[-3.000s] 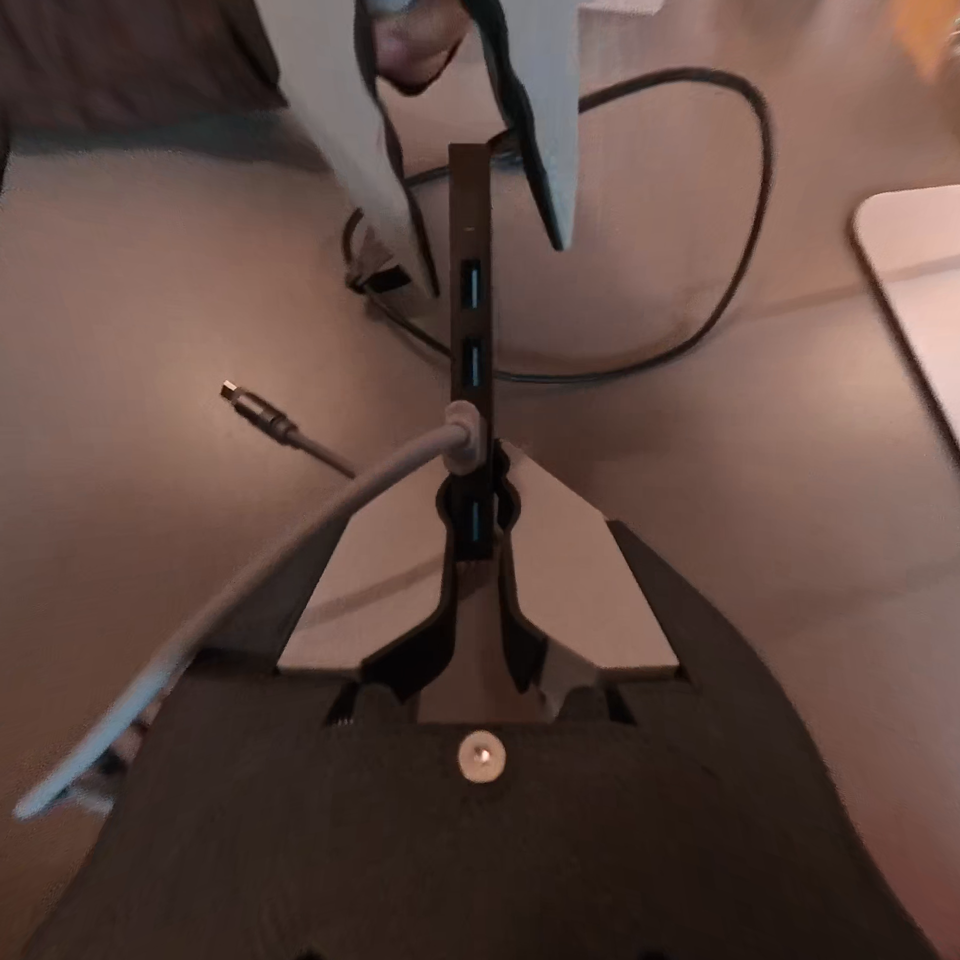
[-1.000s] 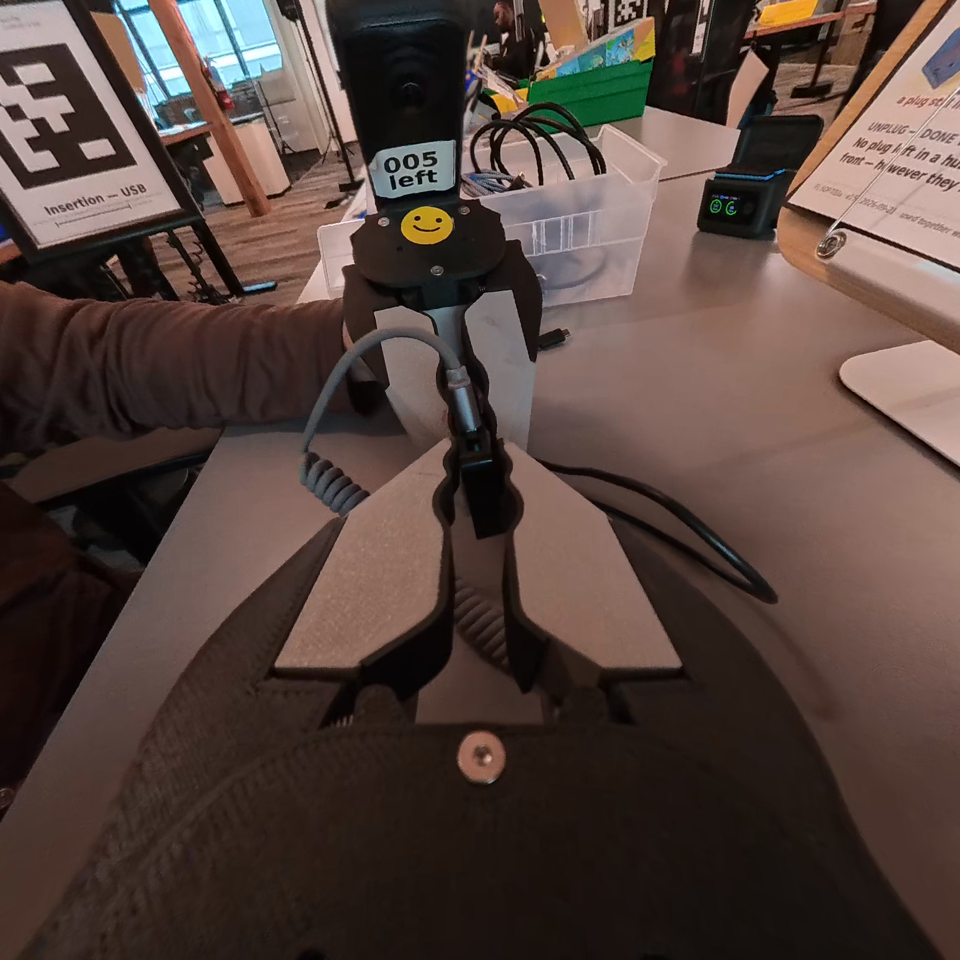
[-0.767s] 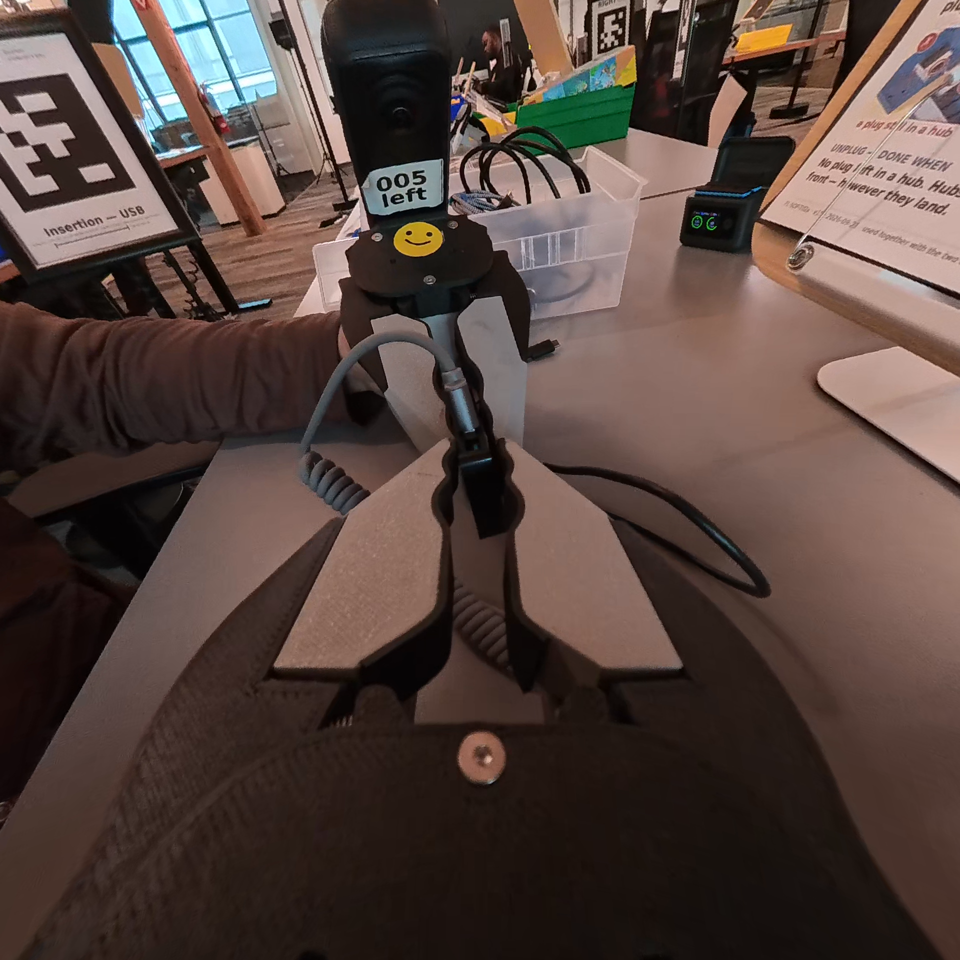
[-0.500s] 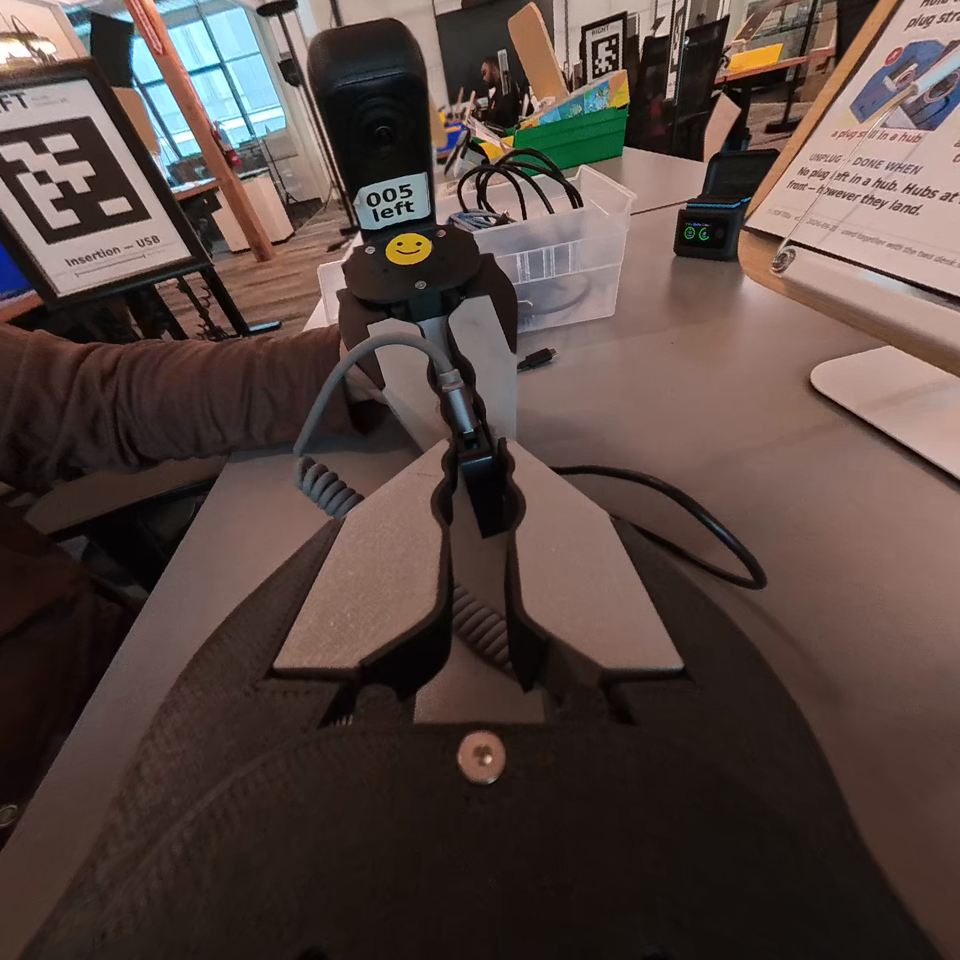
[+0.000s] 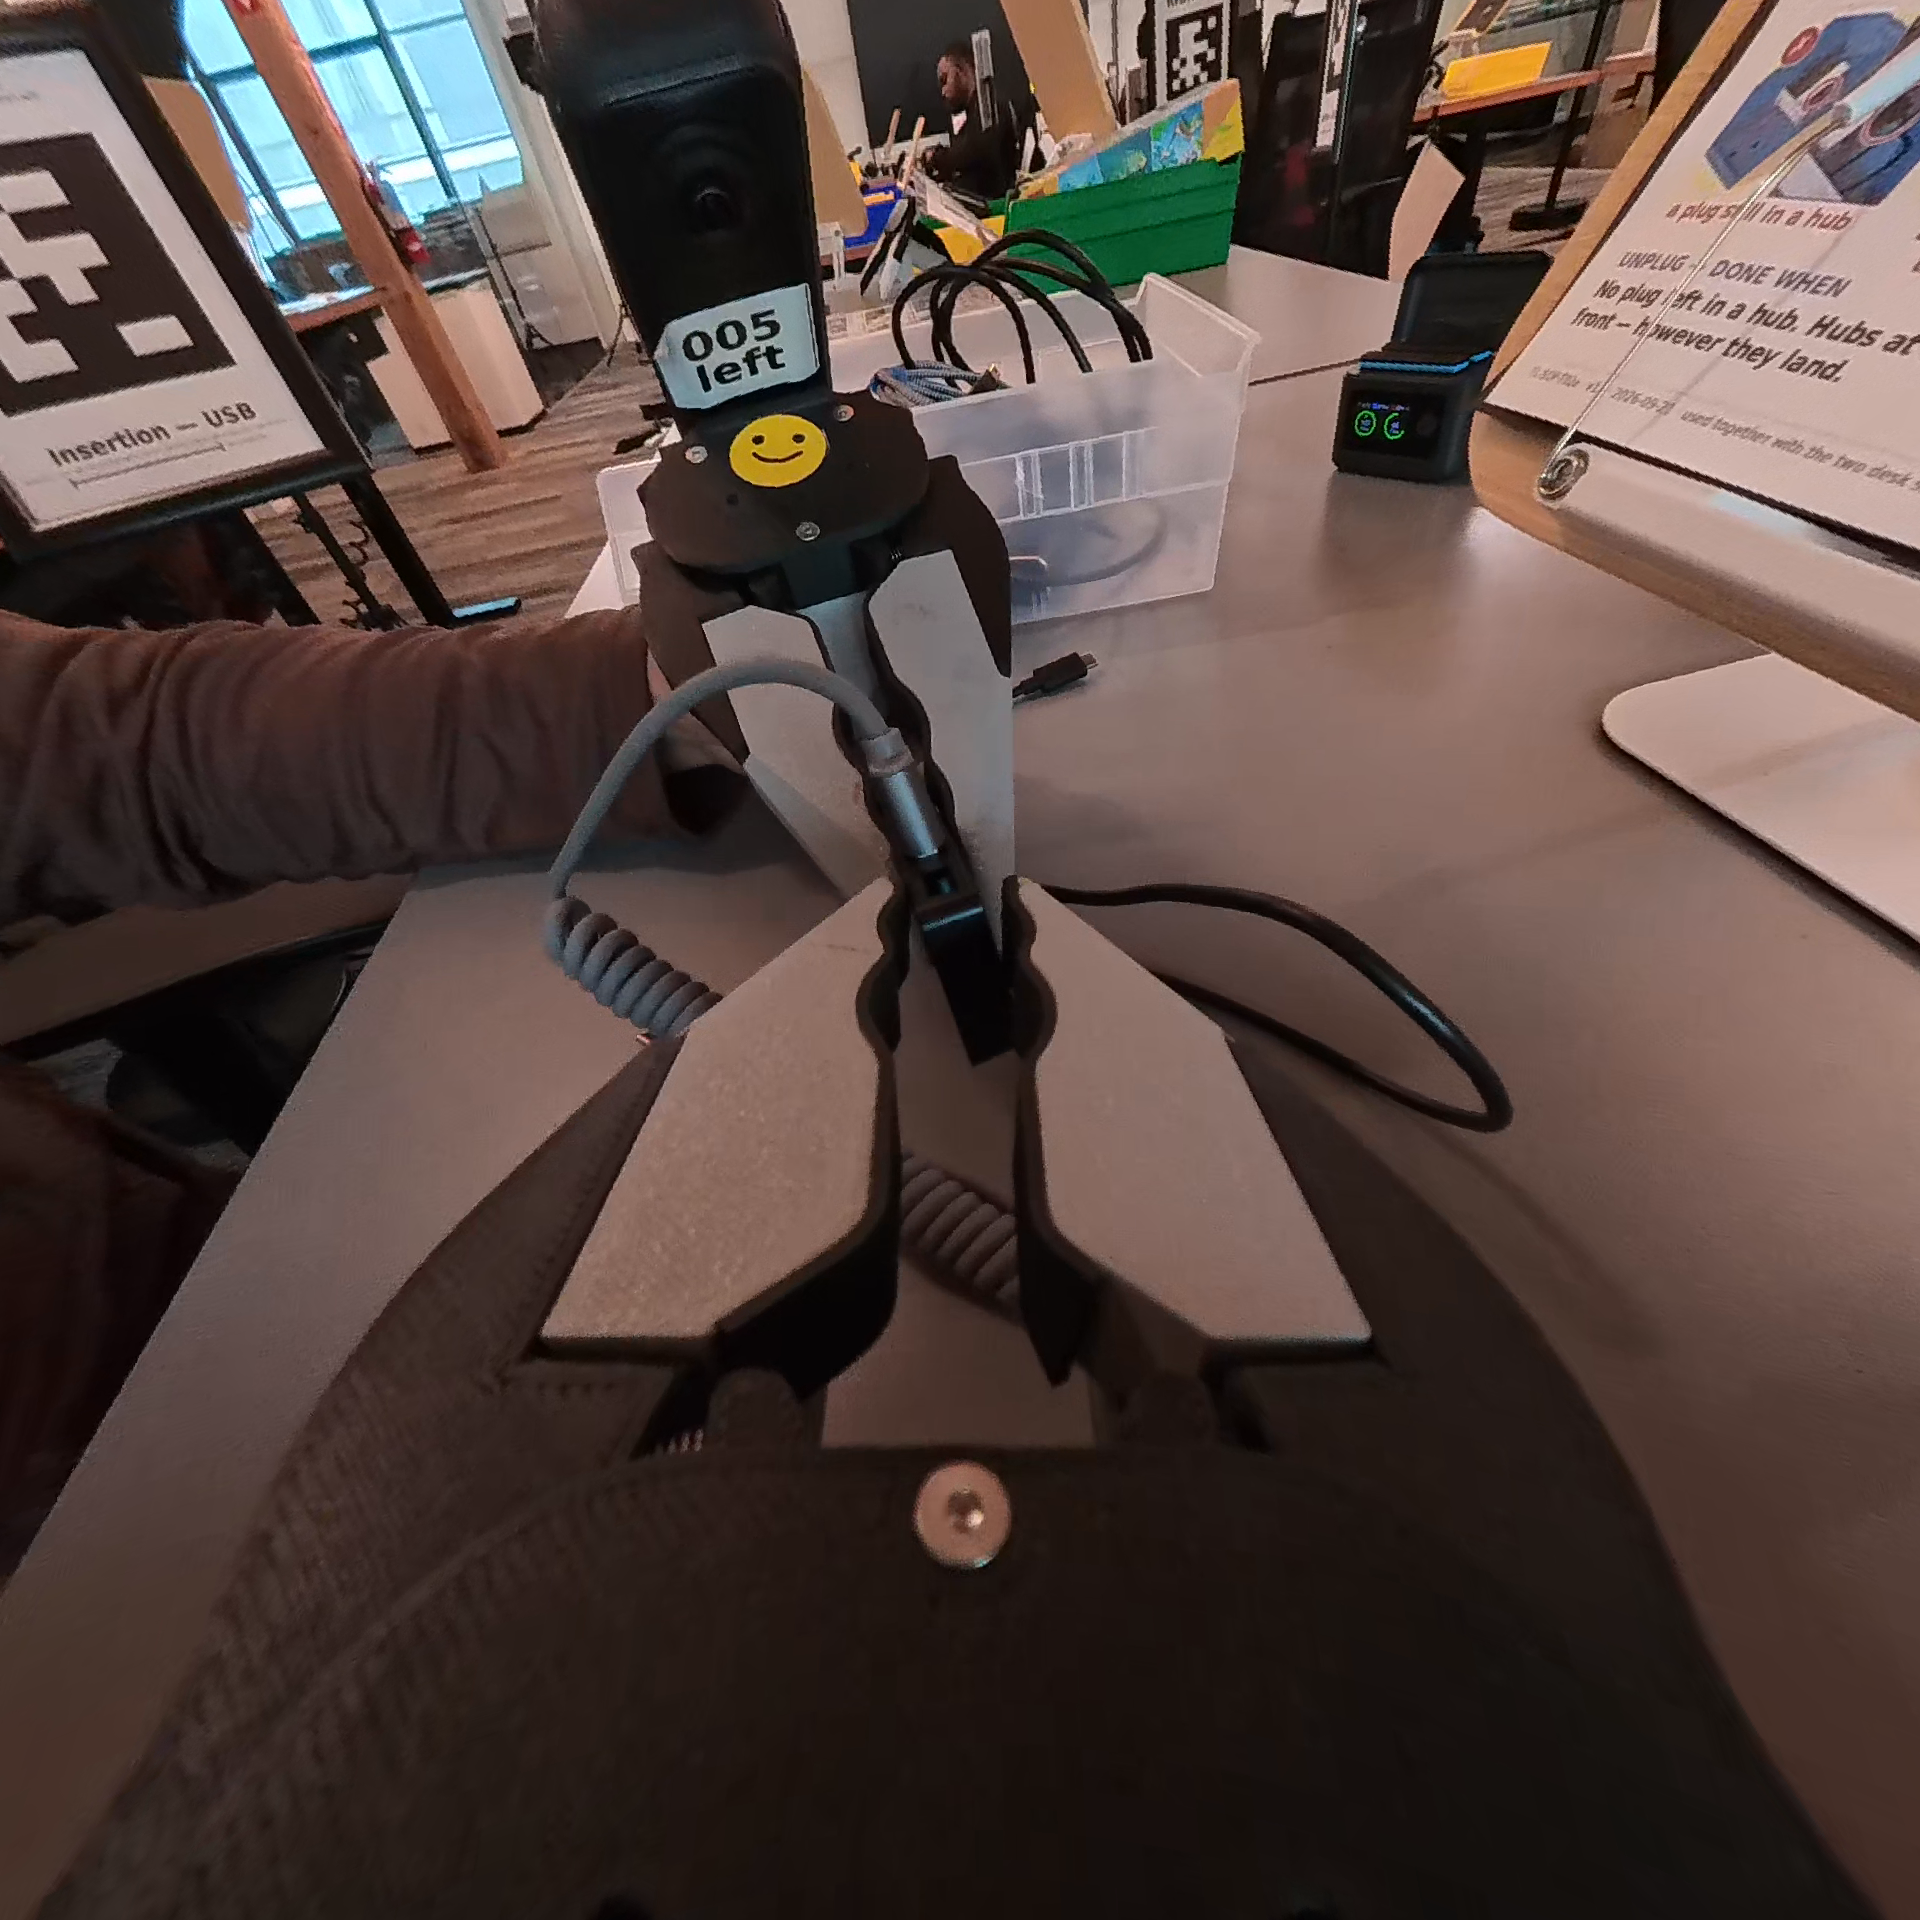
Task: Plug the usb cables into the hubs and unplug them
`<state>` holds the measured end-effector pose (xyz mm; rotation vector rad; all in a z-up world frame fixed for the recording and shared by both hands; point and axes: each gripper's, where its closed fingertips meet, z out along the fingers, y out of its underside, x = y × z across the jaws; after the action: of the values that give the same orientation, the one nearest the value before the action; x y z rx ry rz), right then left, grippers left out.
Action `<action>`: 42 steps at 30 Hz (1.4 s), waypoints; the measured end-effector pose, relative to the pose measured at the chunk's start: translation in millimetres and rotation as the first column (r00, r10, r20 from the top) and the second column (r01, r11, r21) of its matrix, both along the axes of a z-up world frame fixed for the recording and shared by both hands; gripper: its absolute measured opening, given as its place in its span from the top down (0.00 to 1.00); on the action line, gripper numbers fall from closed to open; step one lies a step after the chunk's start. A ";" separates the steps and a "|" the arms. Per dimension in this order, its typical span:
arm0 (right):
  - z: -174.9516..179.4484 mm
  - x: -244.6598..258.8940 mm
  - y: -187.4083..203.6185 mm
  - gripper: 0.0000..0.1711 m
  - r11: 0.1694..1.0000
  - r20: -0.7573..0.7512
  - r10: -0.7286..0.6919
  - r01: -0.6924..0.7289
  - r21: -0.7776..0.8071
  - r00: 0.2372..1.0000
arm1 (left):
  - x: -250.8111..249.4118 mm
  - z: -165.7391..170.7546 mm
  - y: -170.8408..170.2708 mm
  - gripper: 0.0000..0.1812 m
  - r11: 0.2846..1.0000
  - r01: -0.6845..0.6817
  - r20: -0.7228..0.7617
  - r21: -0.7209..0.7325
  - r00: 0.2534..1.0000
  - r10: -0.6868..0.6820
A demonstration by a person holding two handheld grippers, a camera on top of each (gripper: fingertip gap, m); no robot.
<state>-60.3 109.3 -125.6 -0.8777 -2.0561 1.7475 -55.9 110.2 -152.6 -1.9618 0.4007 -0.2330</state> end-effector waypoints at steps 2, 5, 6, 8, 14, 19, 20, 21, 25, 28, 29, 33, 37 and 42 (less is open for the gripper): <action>0.1 -0.1 -0.7 0.92 1.000 0.001 0.002 -0.002 -0.005 1.000 | 0.2 -0.1 -0.1 0.95 1.000 0.003 0.005 -0.002 1.000 -0.003; -1.1 -0.6 -2.1 0.92 1.000 0.004 0.003 -0.003 0.004 1.000 | 0.7 -1.2 0.0 0.95 1.000 0.009 0.014 -0.012 1.000 -0.009; -1.8 -0.8 -2.5 0.92 1.000 0.002 0.000 0.000 0.012 1.000 | 0.9 -1.9 0.2 0.95 1.000 0.009 0.012 -0.016 1.000 -0.009; -2.3 -0.8 -3.5 0.92 1.000 -0.006 -0.003 0.003 0.028 1.000 | 1.6 -3.1 0.4 0.95 1.000 0.012 0.007 -0.023 1.000 -0.012; 2.1 -1.8 -5.2 0.92 1.000 -0.027 -0.007 0.008 0.022 1.000 | 1.6 -4.5 0.9 0.95 0.999 0.013 0.008 -0.032 1.000 -0.013; 3.0 -3.3 -4.9 0.92 0.999 -0.042 -0.017 0.019 0.036 0.999 | 0.6 -5.3 1.3 0.95 0.999 0.001 -0.004 -0.034 1.000 -0.002; 3.3 -3.0 -5.0 0.92 0.999 -0.047 -0.018 0.020 0.042 0.999 | 1.1 -5.3 1.2 0.95 0.999 0.005 -0.003 -0.034 1.000 -0.005; 3.5 -2.8 -5.3 0.92 0.999 -0.055 -0.020 0.023 0.049 0.998 | 1.6 -5.3 1.0 0.95 0.999 0.008 -0.001 -0.035 1.000 -0.008; 14.2 0.8 -8.3 0.94 1.000 -0.101 -0.009 0.011 0.016 0.995 | 2.5 -8.6 0.4 0.95 0.998 0.010 -0.008 -0.056 1.000 -0.011; 16.1 3.0 -10.5 0.98 1.000 -0.096 0.004 -0.003 0.010 0.995 | 3.6 -14.1 1.2 0.95 0.997 0.004 -0.047 -0.081 0.999 -0.007; 16.3 3.2 -10.8 0.98 1.000 -0.101 0.002 0.000 0.018 0.995 | 4.0 -14.1 1.1 0.95 0.997 0.005 -0.048 -0.080 0.999 -0.009; 16.4 4.2 -11.6 0.98 0.997 -0.139 -0.005 0.015 0.072 0.990 | 3.9 -13.2 1.0 0.95 0.997 0.003 -0.051 -0.073 0.999 -0.007; 12.6 5.5 -11.9 0.98 0.994 -0.142 0.007 0.008 0.105 0.990 | 4.7 -16.0 1.2 0.95 0.997 0.001 -0.074 -0.083 0.997 -0.007; 8.1 6.5 -10.6 0.97 0.979 -0.179 0.012 0.025 0.200 0.984 | 5.3 -19.5 1.6 0.95 0.995 0.002 -0.086 -0.104 0.996 -0.011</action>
<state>-53.7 98.6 -117.5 -0.6411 -2.0627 1.5204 -50.7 111.8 -172.1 -2.0779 0.4589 -0.1759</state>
